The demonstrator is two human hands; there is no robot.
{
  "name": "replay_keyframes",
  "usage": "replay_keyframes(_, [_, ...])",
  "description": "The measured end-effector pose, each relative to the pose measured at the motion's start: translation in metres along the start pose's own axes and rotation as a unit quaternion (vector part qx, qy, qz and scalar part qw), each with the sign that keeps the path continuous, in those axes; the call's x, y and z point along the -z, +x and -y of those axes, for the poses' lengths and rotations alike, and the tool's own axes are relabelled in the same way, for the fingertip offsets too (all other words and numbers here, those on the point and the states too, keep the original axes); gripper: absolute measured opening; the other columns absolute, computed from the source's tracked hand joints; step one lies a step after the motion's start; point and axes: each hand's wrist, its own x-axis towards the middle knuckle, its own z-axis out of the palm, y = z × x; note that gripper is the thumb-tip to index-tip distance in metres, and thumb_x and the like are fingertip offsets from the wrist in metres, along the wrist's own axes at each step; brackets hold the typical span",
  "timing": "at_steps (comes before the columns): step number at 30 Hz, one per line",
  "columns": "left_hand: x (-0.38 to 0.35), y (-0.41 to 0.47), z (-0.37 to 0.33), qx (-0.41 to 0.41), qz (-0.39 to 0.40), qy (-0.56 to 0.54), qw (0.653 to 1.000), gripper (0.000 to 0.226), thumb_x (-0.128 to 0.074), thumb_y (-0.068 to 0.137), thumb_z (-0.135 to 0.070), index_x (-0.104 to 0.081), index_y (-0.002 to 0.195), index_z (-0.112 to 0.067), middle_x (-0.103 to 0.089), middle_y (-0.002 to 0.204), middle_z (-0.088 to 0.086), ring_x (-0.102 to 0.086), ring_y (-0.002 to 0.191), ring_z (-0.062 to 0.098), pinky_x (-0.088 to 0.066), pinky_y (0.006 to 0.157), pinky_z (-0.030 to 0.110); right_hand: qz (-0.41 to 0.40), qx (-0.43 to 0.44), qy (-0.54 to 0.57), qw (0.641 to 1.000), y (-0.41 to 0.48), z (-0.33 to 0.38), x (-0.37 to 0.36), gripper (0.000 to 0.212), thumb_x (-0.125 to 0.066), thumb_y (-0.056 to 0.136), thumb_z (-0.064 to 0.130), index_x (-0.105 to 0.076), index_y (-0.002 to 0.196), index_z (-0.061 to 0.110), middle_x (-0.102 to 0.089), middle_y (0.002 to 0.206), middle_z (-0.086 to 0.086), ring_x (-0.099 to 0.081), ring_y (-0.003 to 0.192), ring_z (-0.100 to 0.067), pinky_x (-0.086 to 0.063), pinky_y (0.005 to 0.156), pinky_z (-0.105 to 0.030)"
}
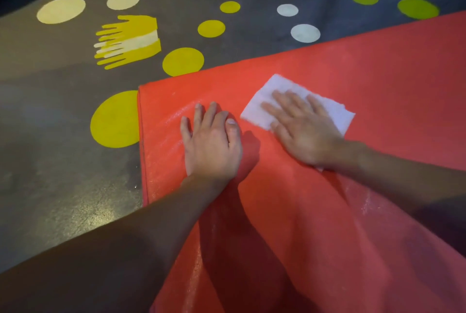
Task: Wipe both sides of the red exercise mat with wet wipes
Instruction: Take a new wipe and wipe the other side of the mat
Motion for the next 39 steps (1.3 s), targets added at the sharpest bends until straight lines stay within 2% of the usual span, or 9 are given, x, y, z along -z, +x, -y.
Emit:
replay_keyframes(3, [0.001,0.000,-0.001,0.001,0.000,0.006,1.000,0.064,-0.015,0.091,-0.041,-0.063,0.126,-0.018,-0.047,0.149,0.004,-0.029,0.146,0.027,-0.013,0.118,0.052,0.006,-0.068,-0.023,0.997,-0.013,0.029,-0.009,0.062,-0.007,0.099,0.047,-0.008,0.158,0.029,0.001,0.166,-0.005,0.001,0.153,-0.028,0.001,0.121,-0.054])
replay_keyframes(8, [0.004,0.000,-0.001,0.006,0.018,0.007,1.000,0.068,-0.013,0.088,-0.045,-0.061,0.129,-0.020,-0.043,0.153,0.002,-0.024,0.148,0.025,-0.009,0.119,0.051,0.019,0.145,-0.034,0.989,-0.063,0.027,-0.015,0.056,-0.017,0.101,0.050,-0.028,0.153,0.032,-0.023,0.163,-0.004,-0.024,0.149,-0.028,-0.018,0.118,-0.055])
replay_keyframes(12, [0.009,0.004,-0.001,0.010,0.111,0.032,0.993,0.057,-0.025,0.094,-0.044,-0.048,0.141,-0.023,-0.023,0.162,-0.002,-0.007,0.152,0.023,0.001,0.120,0.051,0.011,-0.060,-0.032,0.998,-0.057,0.017,-0.009,0.070,0.003,0.091,0.053,-0.010,0.157,0.032,-0.005,0.166,-0.002,-0.004,0.153,-0.028,-0.003,0.120,-0.055])
replay_keyframes(17, [0.034,-0.001,0.003,-0.017,0.258,0.074,0.963,0.061,-0.035,0.098,-0.034,-0.017,0.156,-0.023,0.001,0.166,-0.004,0.007,0.152,0.021,0.004,0.121,0.051,0.057,0.132,-0.033,0.989,-0.111,0.045,-0.016,0.058,-0.019,0.099,0.050,-0.030,0.153,0.034,-0.024,0.162,-0.004,-0.023,0.149,-0.029,-0.018,0.119,-0.056])
replay_keyframes(22, [0.055,-0.063,-0.002,-0.070,0.301,0.092,0.947,0.065,-0.039,0.100,-0.035,-0.011,0.157,-0.022,0.003,0.165,-0.003,0.005,0.152,0.020,-0.001,0.122,0.047,0.025,-0.111,0.006,0.993,-0.099,0.033,-0.010,0.060,-0.005,0.099,0.049,-0.001,0.157,0.035,0.005,0.166,0.000,0.007,0.152,-0.024,0.006,0.121,-0.052])
replay_keyframes(27, [0.066,-0.062,-0.007,-0.064,0.338,0.097,0.934,0.066,-0.039,0.099,-0.029,-0.008,0.157,-0.021,0.006,0.165,-0.001,0.006,0.152,0.021,-0.002,0.122,0.046,0.034,0.089,-0.002,0.995,-0.139,0.068,-0.023,0.060,-0.019,0.097,0.046,-0.033,0.153,0.029,-0.026,0.162,-0.006,-0.024,0.149,-0.029,-0.017,0.118,-0.056])
replay_keyframes(32, [0.089,-0.088,-0.007,-0.113,0.452,0.160,0.870,0.110,-0.060,0.085,-0.061,0.012,0.156,-0.019,0.026,0.161,0.003,0.017,0.150,0.024,-0.002,0.122,0.047,0.013,-0.108,0.002,0.994,-0.132,0.050,-0.019,0.070,0.002,0.091,0.051,-0.010,0.158,0.031,-0.002,0.166,-0.003,0.000,0.153,-0.026,0.002,0.121,-0.053])
replay_keyframes(37, [0.095,-0.099,-0.007,-0.129,0.462,0.175,0.860,0.124,-0.065,0.078,-0.066,0.019,0.154,-0.018,0.030,0.159,0.004,0.021,0.149,0.025,0.000,0.122,0.048,0.033,0.108,-0.017,0.994,-0.180,0.083,-0.030,0.059,-0.024,0.097,0.046,-0.038,0.151,0.027,-0.030,0.160,-0.007,-0.029,0.147,-0.030,-0.023,0.117,-0.056])
replay_keyframes(39, [0.094,-0.103,-0.010,-0.127,0.456,0.182,0.862,0.122,-0.065,0.079,-0.065,0.018,0.154,-0.017,0.029,0.160,0.005,0.018,0.150,0.027,-0.002,0.122,0.048,0.019,0.045,-0.013,0.999,-0.171,0.052,-0.023,0.060,-0.013,0.097,0.049,-0.028,0.154,0.034,-0.022,0.163,-0.001,-0.020,0.150,-0.026,-0.015,0.120,-0.053])
